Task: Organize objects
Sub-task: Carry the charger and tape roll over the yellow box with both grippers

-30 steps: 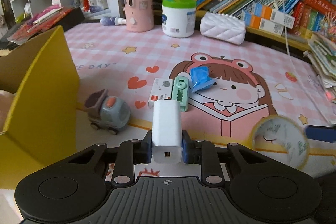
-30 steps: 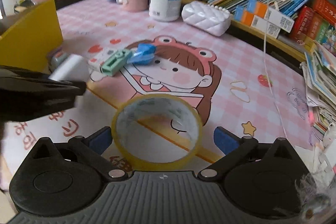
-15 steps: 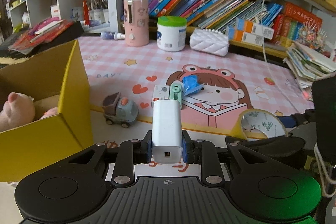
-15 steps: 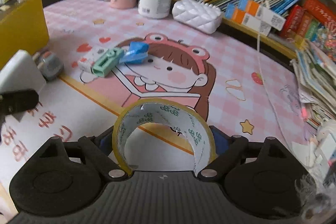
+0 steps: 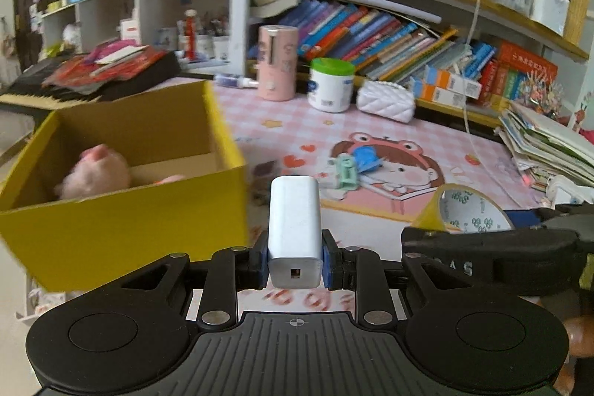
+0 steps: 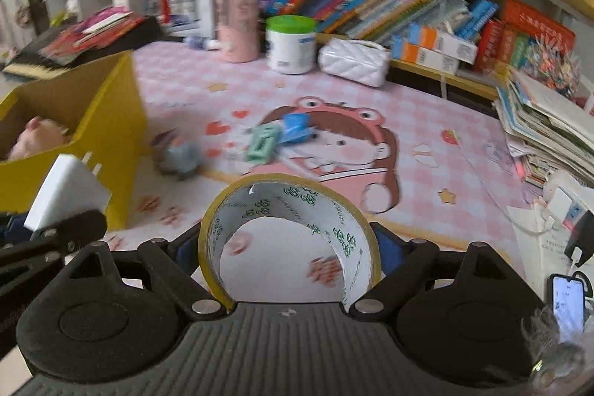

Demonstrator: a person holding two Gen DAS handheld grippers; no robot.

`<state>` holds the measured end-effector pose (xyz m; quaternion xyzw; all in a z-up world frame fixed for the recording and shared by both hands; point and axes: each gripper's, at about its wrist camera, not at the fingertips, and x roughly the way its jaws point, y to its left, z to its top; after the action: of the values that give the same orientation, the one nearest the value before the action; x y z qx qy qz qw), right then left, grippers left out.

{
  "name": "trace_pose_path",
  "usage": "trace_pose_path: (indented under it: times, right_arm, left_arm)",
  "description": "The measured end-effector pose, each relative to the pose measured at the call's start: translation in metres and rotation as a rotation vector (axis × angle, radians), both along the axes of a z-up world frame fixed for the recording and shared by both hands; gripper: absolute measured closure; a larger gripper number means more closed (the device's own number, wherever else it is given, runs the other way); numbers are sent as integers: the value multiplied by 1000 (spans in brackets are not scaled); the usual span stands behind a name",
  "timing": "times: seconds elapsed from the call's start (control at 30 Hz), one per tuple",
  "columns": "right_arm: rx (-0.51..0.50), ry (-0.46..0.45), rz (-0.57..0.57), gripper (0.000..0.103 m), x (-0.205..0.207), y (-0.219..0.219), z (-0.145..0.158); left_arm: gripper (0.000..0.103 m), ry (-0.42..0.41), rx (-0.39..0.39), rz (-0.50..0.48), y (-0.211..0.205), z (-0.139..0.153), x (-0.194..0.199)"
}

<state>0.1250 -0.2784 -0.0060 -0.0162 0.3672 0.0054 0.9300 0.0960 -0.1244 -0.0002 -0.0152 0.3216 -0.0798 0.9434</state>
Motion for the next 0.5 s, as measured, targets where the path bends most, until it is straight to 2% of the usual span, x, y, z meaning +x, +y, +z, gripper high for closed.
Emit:
trace_pose_path:
  times: [0.27, 0.5]
  right_arm:
    - [-39, 8, 82, 14, -43, 65, 0]
    - [-17, 23, 106, 14, -71, 103, -3]
  left_arm:
    - [79, 39, -13, 91, 60, -2, -38]
    - [79, 58, -3, 120, 100, -4, -70]
